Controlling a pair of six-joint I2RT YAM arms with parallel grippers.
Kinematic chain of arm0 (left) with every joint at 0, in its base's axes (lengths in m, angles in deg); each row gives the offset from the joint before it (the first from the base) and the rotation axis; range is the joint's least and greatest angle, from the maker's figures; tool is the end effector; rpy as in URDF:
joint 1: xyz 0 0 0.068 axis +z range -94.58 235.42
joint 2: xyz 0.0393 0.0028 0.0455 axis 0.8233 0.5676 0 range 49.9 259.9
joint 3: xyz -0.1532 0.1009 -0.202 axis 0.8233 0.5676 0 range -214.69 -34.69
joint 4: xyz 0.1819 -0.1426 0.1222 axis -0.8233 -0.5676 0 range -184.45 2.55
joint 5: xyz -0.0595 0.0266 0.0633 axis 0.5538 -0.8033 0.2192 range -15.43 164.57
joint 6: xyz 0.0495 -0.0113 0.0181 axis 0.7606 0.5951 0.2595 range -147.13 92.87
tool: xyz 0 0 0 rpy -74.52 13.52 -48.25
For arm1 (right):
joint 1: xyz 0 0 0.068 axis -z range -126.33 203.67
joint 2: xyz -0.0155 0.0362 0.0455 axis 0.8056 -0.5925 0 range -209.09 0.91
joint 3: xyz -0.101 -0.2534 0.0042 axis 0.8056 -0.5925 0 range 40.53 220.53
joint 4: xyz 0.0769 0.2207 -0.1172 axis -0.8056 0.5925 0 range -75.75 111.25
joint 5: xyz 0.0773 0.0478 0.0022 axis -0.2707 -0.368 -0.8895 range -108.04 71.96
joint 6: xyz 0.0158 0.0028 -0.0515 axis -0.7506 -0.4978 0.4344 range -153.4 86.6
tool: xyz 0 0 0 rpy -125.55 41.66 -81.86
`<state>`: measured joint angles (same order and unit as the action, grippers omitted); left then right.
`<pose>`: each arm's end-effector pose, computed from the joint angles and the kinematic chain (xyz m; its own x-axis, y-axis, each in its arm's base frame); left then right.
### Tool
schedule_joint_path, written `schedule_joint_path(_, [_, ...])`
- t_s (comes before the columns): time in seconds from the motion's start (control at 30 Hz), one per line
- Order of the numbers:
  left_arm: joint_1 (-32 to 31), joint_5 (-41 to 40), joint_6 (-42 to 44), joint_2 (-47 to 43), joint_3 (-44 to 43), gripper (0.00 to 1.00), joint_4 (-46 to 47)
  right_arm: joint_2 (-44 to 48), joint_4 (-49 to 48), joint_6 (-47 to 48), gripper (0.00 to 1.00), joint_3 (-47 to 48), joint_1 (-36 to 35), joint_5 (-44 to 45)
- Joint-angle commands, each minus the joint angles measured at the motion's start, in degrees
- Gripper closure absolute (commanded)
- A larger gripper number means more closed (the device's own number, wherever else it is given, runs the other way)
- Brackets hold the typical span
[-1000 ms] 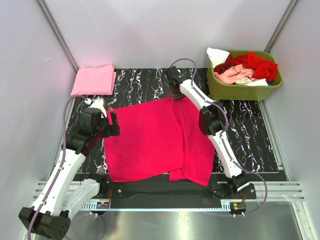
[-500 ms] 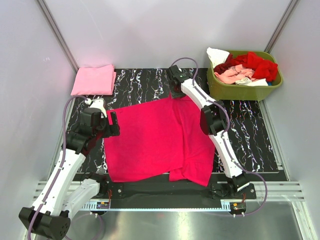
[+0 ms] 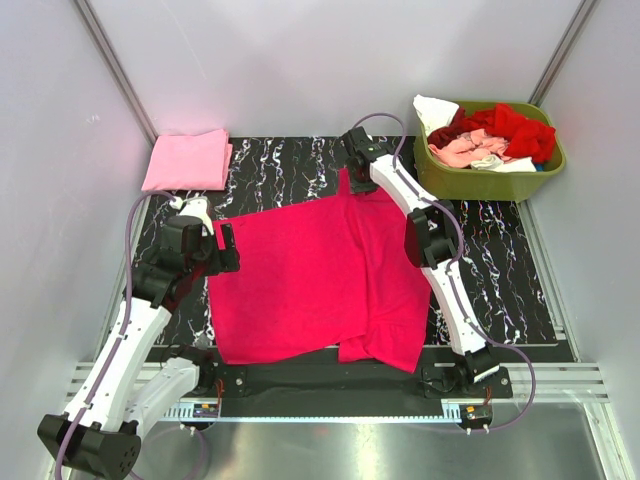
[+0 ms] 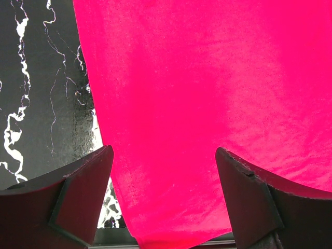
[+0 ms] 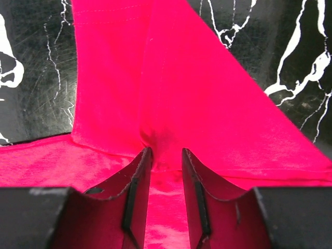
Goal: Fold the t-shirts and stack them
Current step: Flatten the tshirt out
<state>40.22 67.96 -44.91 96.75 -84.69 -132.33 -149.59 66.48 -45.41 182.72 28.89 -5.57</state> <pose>0.1577 -0.0386 0.3067 -0.6658 -0.1335 -0.7341 -0.0273 0.9876 -0.1549 0.5065 0.2253 0.1727 -0.8383 -0.1632 -0.5202 -0.1413 0.9866 -0.0817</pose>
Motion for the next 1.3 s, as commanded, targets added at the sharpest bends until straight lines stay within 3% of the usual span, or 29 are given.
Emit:
schedule_joint_path(0.0, [0.1, 0.9, 0.9, -0.5, 0.7, 0.14, 3.1, 4.4, -1.2, -1.0, 0.63, 0.1, -0.1, -2.4])
schedule_joint_path(0.2, [0.1, 0.8, 0.9, -0.4, 0.6, 0.14, 3.0, 5.0, -2.1, -1.7, 0.63, -1.3, -0.2, -4.3])
schedule_joint_path(0.33, [0.1, 0.6, 0.9, -0.5, 0.6, 0.14, 3.0, 4.7, -1.9, -1.3, 0.71, -1.4, -0.2, -4.0])
schedule_joint_path(0.43, [0.2, 0.6, 0.9, -0.6, 0.6, 0.14, 3.1, 4.6, -1.8, -1.5, 0.83, -1.7, -0.2, -3.9])
schedule_joint_path(0.47, [0.1, 0.6, 0.9, -0.5, 0.6, 0.14, 3.0, 4.7, -1.8, -1.6, 0.93, -1.7, -0.2, -3.9])
schedule_joint_path(0.53, [0.2, 0.6, 0.9, -0.6, 0.7, 0.14, 3.0, 4.9, -2.0, -1.5, 1.00, -1.9, -0.2, -3.5])
schedule_joint_path(0.67, [0.1, 0.5, 0.8, -0.7, 0.7, 0.14, 3.0, 5.8, -0.9, -0.1, 1.00, -0.6, 0.0, -1.2])
schedule_joint_path(0.77, [0.1, 0.5, 0.9, -0.8, 0.7, 0.14, 3.0, 6.9, -0.6, 2.2, 1.00, 1.8, 0.3, 7.2])
schedule_joint_path(0.87, [0.1, 0.6, 0.9, -0.5, 0.6, 0.14, 3.1, 8.3, -2.2, 4.4, 1.00, 2.7, 1.6, 10.2])
schedule_joint_path(1.27, [0.1, 0.6, 1.1, 0.3, 0.6, 0.14, 3.0, 3.7, -11.1, 8.0, 1.00, 7.3, 6.9, 12.2])
